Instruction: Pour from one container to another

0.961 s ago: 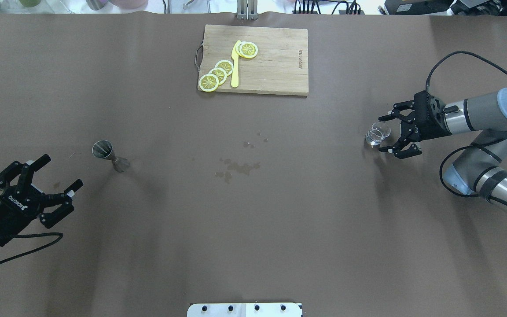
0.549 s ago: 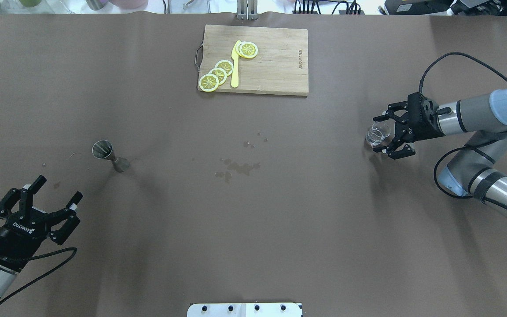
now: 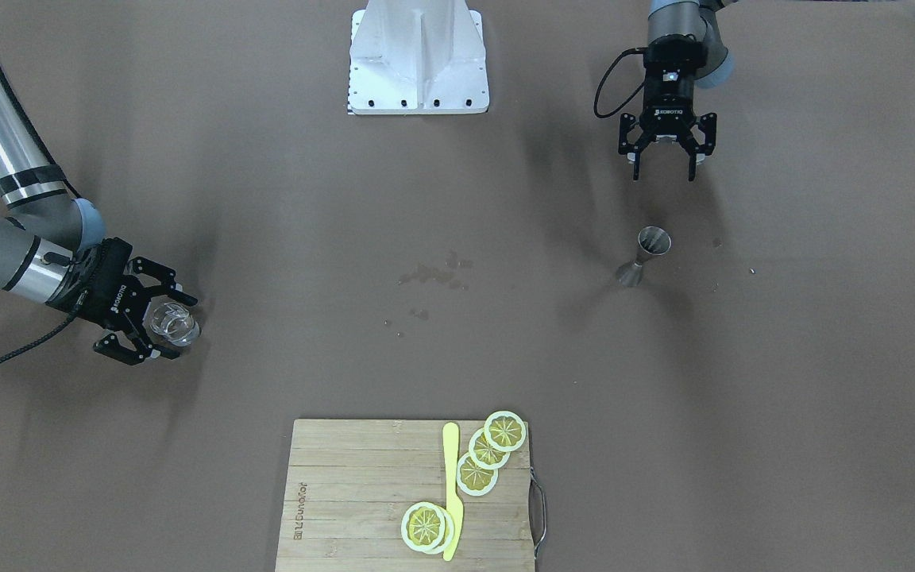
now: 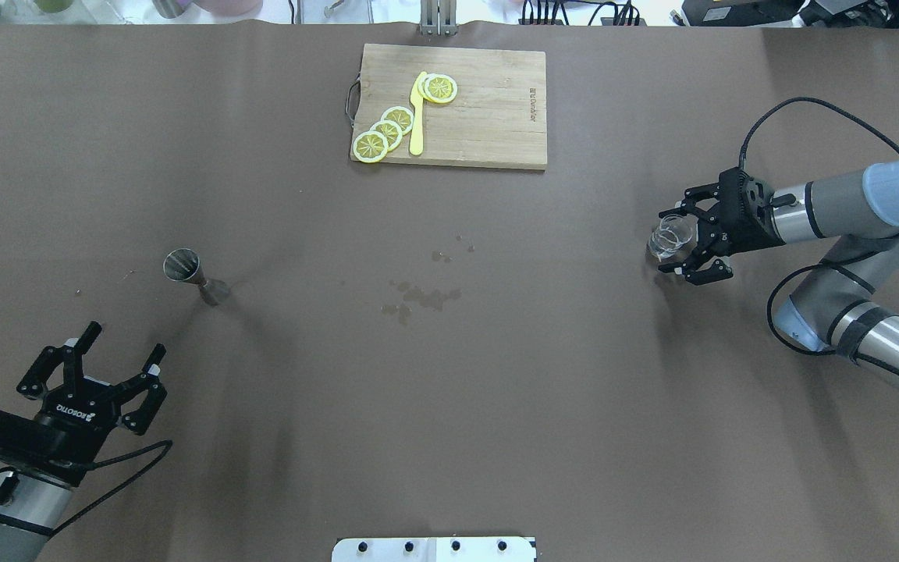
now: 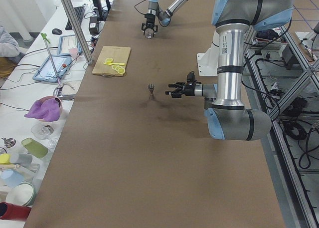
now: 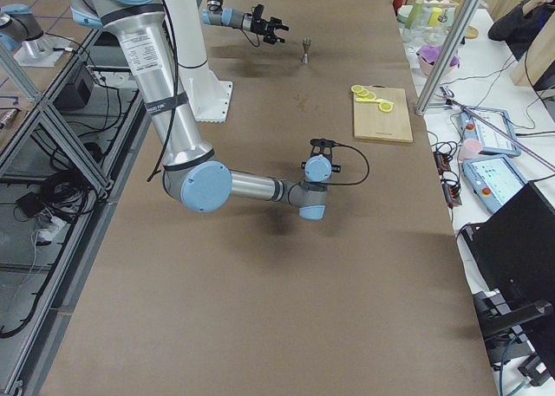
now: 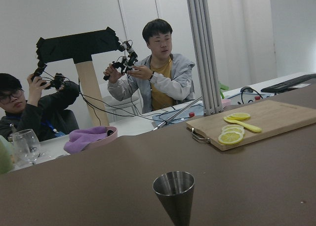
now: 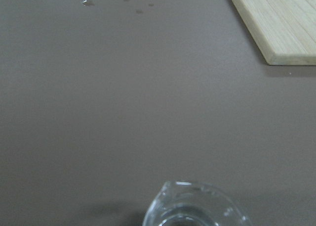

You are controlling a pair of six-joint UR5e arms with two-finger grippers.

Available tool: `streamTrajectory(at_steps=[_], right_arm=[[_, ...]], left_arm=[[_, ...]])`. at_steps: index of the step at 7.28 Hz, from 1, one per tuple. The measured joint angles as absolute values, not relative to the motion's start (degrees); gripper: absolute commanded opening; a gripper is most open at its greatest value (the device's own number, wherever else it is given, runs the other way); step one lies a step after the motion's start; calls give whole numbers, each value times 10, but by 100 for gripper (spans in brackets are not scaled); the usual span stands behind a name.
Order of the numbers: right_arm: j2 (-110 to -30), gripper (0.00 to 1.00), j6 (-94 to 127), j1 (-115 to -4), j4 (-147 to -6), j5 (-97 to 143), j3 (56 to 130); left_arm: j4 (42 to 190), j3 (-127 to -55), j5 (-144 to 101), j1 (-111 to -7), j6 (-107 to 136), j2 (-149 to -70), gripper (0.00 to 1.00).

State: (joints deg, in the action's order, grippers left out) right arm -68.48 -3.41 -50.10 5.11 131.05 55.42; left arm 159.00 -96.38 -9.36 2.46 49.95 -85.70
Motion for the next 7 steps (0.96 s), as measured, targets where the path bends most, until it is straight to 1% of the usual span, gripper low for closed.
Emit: streamTrajectory(at_steps=[1,2,4,5,7], right_arm=[[-685,65,-33,-501,51,1311,553],[-684,56,-33,-501,51,1311,553],[-683,35,-31,-501,50,1314,553],[-682,22,-29,-501,49,1315,553],[-681,1,-26,-502,47,1321,554]], left_arm=[[1507,-975,-85,20,598,-855,84],[1474,-979,-80,18,652,-856,84],[1443,-978,-84,10,731,-862,82],[1430,-968,-91,2,751,-872,82],[1417,-925,-107,-27,778,-908,82]])
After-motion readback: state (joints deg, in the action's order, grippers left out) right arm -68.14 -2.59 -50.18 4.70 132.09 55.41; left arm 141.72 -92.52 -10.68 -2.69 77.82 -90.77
